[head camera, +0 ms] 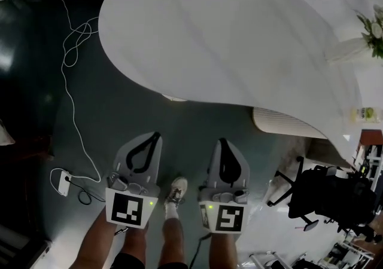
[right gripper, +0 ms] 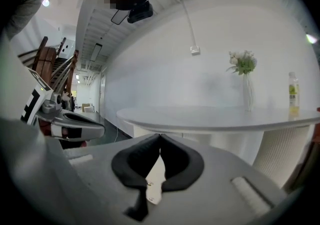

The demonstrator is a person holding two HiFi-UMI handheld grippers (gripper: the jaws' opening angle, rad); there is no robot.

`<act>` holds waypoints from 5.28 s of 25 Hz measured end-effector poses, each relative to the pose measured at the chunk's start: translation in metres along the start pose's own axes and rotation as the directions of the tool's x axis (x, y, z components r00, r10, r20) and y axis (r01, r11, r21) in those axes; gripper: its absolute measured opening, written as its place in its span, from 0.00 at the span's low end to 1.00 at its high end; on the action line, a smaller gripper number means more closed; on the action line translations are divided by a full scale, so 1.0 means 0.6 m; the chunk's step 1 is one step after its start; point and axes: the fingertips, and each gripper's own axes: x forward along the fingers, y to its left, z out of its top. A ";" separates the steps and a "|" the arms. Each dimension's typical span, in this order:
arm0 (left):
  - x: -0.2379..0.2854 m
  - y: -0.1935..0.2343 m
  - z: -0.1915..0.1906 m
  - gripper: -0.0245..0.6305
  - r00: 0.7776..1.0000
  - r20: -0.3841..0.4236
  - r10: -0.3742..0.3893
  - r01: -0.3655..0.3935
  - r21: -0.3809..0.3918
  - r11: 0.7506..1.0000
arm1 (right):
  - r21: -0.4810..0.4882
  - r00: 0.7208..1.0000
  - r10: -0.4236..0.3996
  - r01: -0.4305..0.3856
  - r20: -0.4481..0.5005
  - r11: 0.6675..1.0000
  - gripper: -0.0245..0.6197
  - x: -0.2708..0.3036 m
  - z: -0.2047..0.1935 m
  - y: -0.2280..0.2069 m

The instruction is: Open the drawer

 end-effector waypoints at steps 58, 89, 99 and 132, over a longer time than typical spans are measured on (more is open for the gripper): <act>0.301 0.075 -0.188 0.21 0.987 -0.044 0.157 -0.159 -0.026 0.987 | 0.066 0.995 0.036 -0.030 -0.096 0.997 0.04 0.104 -0.238 -0.073; 0.180 0.021 -0.221 0.21 0.988 -0.070 0.141 -0.143 -0.024 0.989 | 0.062 0.998 0.007 -0.003 -0.069 0.998 0.04 0.044 -0.211 -0.064; 0.138 0.002 -0.237 0.21 0.986 -0.098 0.132 -0.136 -0.029 0.990 | 0.061 0.998 -0.001 0.005 -0.063 0.998 0.04 0.026 -0.203 -0.054; 0.010 -0.045 -0.286 0.21 0.983 -0.139 0.124 -0.131 -0.042 0.991 | 0.053 0.997 0.005 0.000 -0.080 0.999 0.04 -0.036 -0.214 -0.005</act>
